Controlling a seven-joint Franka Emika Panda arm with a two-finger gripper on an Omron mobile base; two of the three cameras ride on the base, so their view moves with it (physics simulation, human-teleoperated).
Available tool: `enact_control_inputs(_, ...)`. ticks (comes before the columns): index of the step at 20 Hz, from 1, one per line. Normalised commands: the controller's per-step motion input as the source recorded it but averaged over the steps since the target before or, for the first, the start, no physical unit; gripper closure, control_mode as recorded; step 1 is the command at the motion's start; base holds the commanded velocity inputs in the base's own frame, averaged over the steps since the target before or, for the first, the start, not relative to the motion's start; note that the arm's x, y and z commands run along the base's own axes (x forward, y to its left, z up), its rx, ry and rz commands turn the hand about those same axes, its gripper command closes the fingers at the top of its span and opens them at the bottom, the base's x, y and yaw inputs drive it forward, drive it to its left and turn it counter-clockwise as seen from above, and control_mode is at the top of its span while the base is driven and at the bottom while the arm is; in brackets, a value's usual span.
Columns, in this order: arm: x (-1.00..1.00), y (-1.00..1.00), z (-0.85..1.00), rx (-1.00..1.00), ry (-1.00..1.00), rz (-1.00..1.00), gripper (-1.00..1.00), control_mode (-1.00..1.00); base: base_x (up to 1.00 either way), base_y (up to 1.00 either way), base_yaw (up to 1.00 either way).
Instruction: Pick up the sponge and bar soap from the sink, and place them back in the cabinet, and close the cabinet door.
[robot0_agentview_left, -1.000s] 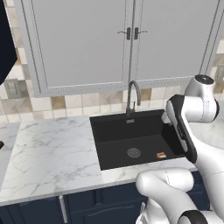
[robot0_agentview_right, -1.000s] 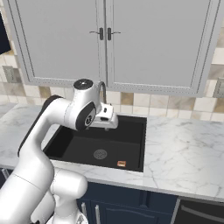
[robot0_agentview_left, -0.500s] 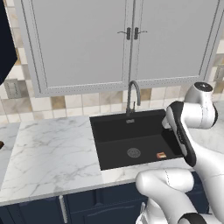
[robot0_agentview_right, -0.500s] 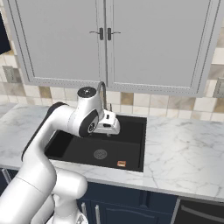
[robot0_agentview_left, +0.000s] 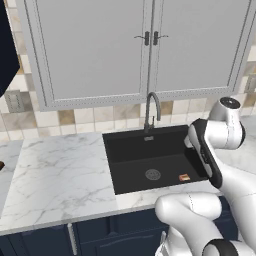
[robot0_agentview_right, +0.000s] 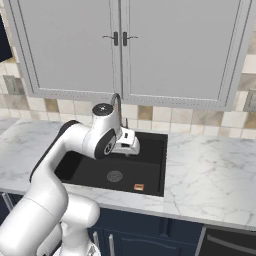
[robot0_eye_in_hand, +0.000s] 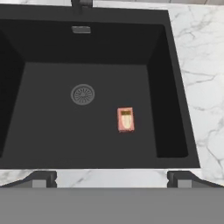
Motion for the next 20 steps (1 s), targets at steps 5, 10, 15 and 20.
enact_control_inputs(5, 0.2, -0.11, 0.0, 0.0, 0.0, 0.0, -1.0, -1.0, 0.0, 0.0, 0.0)
enact_control_inputs(10, 0.14, -0.02, 0.0, 0.0, 0.05, 0.0, -1.0, -1.0, 0.0, 0.0, 0.0)
enact_control_inputs(15, 0.11, 0.0, 0.0, 0.0, 0.07, 0.0, -1.0, -1.0, 0.0, 0.0, 0.0)
enact_control_inputs(20, 0.1, -0.03, 0.0, 0.0, 0.05, 0.0, -1.0, -1.0, 0.0, 0.0, 0.0)
